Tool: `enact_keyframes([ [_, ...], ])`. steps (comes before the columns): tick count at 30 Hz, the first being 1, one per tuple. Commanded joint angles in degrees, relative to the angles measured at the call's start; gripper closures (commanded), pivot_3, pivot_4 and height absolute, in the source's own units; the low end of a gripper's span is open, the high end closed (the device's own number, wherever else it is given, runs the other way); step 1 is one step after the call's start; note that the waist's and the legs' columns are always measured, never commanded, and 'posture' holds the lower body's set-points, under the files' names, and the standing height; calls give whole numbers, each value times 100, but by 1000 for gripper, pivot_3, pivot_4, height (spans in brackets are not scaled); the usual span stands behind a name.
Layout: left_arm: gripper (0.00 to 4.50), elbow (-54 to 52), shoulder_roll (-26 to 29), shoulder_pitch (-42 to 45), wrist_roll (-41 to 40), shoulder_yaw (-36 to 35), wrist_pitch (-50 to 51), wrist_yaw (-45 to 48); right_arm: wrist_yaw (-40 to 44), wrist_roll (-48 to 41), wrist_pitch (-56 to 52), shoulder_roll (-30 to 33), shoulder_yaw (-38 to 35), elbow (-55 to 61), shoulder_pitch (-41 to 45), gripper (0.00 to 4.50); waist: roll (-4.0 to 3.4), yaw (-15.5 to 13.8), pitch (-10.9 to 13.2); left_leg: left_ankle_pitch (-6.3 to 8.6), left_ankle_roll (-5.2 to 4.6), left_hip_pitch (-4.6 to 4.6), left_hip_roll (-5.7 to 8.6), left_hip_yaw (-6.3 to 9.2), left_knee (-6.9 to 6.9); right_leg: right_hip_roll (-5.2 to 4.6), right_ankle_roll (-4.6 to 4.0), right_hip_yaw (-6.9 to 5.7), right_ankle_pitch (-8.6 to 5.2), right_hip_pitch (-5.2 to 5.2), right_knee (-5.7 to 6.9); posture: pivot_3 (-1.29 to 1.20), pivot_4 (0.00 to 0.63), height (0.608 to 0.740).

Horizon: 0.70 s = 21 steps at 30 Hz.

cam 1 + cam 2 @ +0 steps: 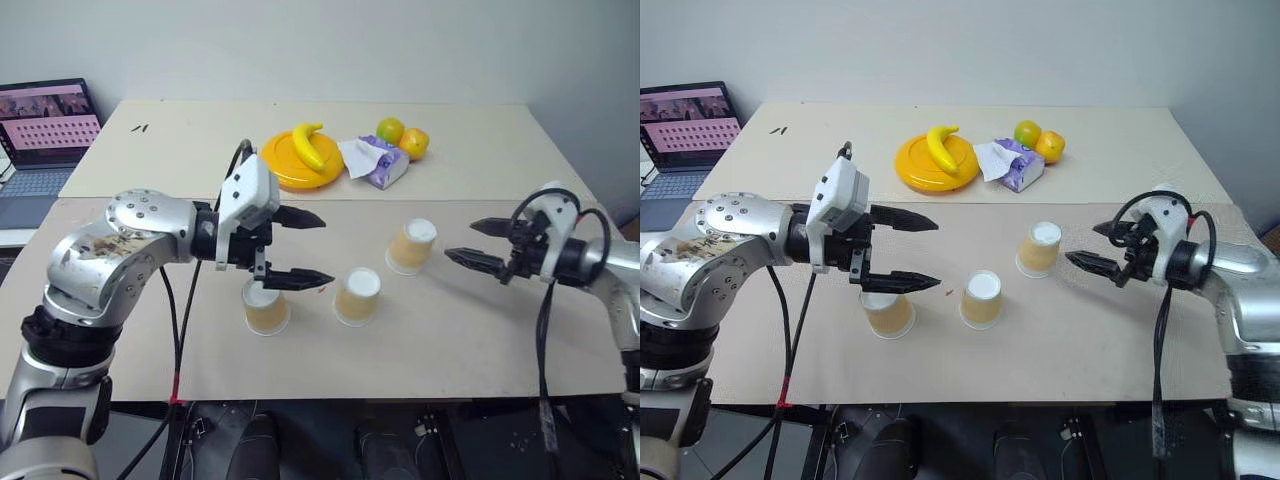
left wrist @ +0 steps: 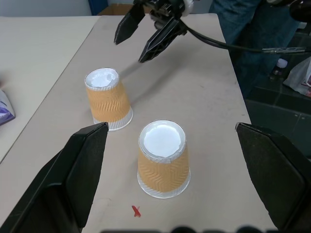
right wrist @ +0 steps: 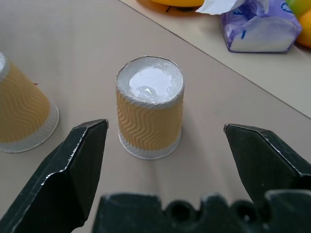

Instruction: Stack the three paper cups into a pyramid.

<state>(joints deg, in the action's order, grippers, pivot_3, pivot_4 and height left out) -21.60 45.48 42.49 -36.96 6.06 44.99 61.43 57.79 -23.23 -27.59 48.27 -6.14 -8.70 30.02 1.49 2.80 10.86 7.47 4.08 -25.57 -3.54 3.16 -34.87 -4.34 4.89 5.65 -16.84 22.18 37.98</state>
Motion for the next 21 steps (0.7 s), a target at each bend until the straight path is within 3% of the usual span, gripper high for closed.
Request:
enact_keyframes([
  [1,0,-179,84,35,48,-119,-31,-52,226,229,485,-262,245,-607,454,19,0,-9,0,0,0,1,1,0,2,0,0,0,0,-1,-1,0,150,732],
  [17,0,-473,155,-238,-27,-291,103,-378,609,774,1128,-990,661,-2151,1614,19,-3,-30,2,0,0,-2,3,1,4,-2,0,-3,0,0,-2,0,150,732],
  [21,0,-485,182,-257,-10,-289,68,-404,670,859,1191,-1008,675,-2250,1645,1083,-3,-33,2,0,1,-1,2,2,4,-2,0,-3,0,0,-1,0,150,732],
])
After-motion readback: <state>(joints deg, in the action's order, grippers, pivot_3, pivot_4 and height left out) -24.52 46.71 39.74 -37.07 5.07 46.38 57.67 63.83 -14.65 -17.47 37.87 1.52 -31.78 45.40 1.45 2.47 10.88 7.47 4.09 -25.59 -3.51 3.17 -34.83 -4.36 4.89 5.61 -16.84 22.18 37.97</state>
